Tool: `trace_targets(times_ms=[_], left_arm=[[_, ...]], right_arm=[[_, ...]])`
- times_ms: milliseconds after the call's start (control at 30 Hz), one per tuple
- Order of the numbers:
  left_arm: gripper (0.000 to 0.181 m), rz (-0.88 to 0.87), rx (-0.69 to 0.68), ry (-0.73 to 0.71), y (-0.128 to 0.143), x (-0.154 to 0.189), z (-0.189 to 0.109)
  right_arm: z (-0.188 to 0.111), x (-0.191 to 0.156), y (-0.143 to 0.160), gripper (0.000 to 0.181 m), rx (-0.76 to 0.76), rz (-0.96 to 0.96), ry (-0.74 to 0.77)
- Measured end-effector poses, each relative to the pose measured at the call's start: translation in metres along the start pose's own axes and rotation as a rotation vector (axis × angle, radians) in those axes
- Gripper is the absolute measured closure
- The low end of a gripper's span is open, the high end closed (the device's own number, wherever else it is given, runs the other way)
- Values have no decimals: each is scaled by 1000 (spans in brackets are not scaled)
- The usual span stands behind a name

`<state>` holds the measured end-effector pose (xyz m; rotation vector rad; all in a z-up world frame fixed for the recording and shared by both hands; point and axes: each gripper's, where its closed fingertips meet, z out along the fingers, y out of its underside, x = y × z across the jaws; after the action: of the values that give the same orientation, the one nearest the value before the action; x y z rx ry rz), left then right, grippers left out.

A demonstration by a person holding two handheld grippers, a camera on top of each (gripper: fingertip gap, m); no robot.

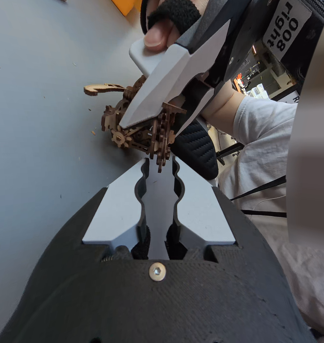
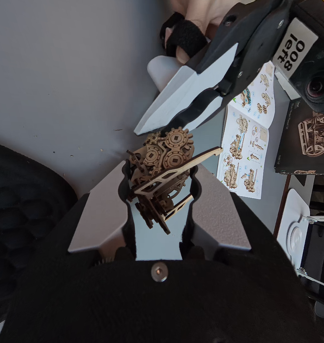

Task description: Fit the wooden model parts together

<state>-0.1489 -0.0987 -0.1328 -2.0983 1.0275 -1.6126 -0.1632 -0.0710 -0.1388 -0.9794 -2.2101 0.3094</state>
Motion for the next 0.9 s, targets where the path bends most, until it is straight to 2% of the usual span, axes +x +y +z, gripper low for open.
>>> trace_targets(times_ms=[67, 333, 633, 900], left_arm=[[163, -17, 30, -19, -4, -2, 2], [163, -34, 68, -45, -11, -8, -1], [164, -3, 181, -156, -25, -17, -8], [165, -1, 165, -146, -25, -18, -6]], right_arm=[[0, 1, 1, 118, 5, 7, 8], [0, 6, 8, 116, -2, 46, 45], [-3, 16, 15, 116, -2, 140, 93], [-4, 14, 19, 114, 2, 153, 137]])
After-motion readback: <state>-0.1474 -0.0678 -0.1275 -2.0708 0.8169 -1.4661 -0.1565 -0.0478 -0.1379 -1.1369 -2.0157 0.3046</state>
